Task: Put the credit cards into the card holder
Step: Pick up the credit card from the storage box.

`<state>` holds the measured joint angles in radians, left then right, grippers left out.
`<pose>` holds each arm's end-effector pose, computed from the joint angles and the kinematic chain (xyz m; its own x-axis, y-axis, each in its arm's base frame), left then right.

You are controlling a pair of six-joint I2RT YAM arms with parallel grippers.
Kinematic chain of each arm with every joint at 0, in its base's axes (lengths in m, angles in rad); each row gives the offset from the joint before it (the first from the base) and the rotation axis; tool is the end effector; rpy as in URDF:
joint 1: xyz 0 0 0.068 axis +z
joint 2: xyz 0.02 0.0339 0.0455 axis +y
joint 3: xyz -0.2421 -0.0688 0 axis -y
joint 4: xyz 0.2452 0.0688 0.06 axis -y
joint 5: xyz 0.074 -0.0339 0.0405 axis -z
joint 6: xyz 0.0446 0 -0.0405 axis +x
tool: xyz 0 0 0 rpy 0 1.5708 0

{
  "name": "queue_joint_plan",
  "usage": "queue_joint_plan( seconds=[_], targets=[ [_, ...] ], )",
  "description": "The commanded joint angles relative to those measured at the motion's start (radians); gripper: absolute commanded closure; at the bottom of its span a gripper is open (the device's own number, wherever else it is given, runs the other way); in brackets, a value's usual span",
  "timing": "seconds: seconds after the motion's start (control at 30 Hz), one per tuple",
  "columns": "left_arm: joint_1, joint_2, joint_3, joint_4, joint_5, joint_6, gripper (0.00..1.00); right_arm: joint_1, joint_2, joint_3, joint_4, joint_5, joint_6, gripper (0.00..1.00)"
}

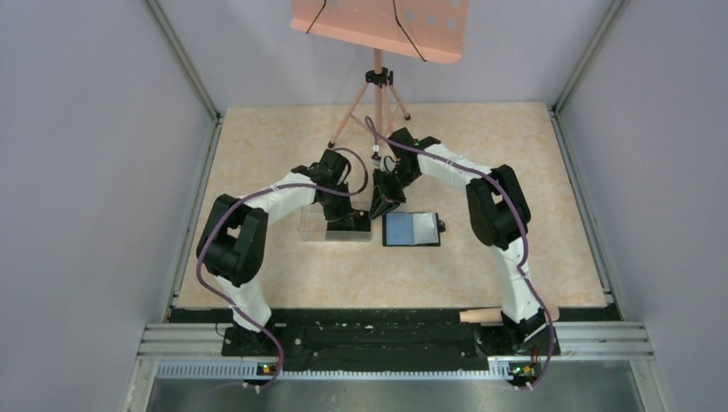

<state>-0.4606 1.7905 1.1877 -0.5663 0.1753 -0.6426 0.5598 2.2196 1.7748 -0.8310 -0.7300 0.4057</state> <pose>0.3144 -0.1647 0.1517 -0.9589 -0.1829 -0.2168 -0.0948 0.9270 -0.3628 0.3610 0.2613 0.1525 -0.9660 -0.2583 -0.0153 -0.1946 0.6861 0.7010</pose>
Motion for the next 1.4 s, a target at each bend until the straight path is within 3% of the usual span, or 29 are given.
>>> queue_joint_plan(
  seconds=[0.0, 0.2, 0.63, 0.8, 0.93, 1.03, 1.1, 1.23, 1.37],
  targets=[
    [-0.035, -0.021, 0.075, 0.012, 0.022, 0.021, 0.87, 0.017, 0.011, 0.018, 0.030, -0.042, 0.009, 0.89],
    [-0.046, 0.019, 0.121, -0.023, 0.022, 0.038, 0.73, 0.017, 0.010, 0.014, 0.030, -0.045, 0.007, 0.89],
    [-0.068, 0.141, 0.241, -0.176, -0.044, 0.084, 0.68, 0.017, 0.017, 0.009, 0.030, -0.052, 0.003, 0.89],
    [-0.078, 0.153, 0.256, -0.174, -0.036, 0.098, 0.73, 0.017, 0.020, 0.009, 0.030, -0.055, 0.004, 0.89],
    [-0.085, 0.151, 0.268, -0.175, -0.040, 0.109, 0.91, 0.017, 0.019, 0.009, 0.030, -0.057, 0.002, 0.89],
    [-0.089, 0.159, 0.281, -0.187, -0.049, 0.119, 0.93, 0.017, 0.021, 0.009, 0.030, -0.059, 0.002, 0.89],
    [-0.092, 0.171, 0.290, -0.198, -0.047, 0.123, 0.88, 0.017, 0.021, 0.009, 0.030, -0.058, 0.002, 0.89],
    [-0.097, 0.200, 0.317, -0.225, -0.046, 0.129, 0.65, 0.017, 0.019, 0.008, 0.030, -0.058, 0.000, 0.89],
    [-0.099, 0.221, 0.335, -0.241, -0.048, 0.134, 0.65, 0.017, 0.018, 0.006, 0.030, -0.058, 0.001, 0.89]
  ],
)
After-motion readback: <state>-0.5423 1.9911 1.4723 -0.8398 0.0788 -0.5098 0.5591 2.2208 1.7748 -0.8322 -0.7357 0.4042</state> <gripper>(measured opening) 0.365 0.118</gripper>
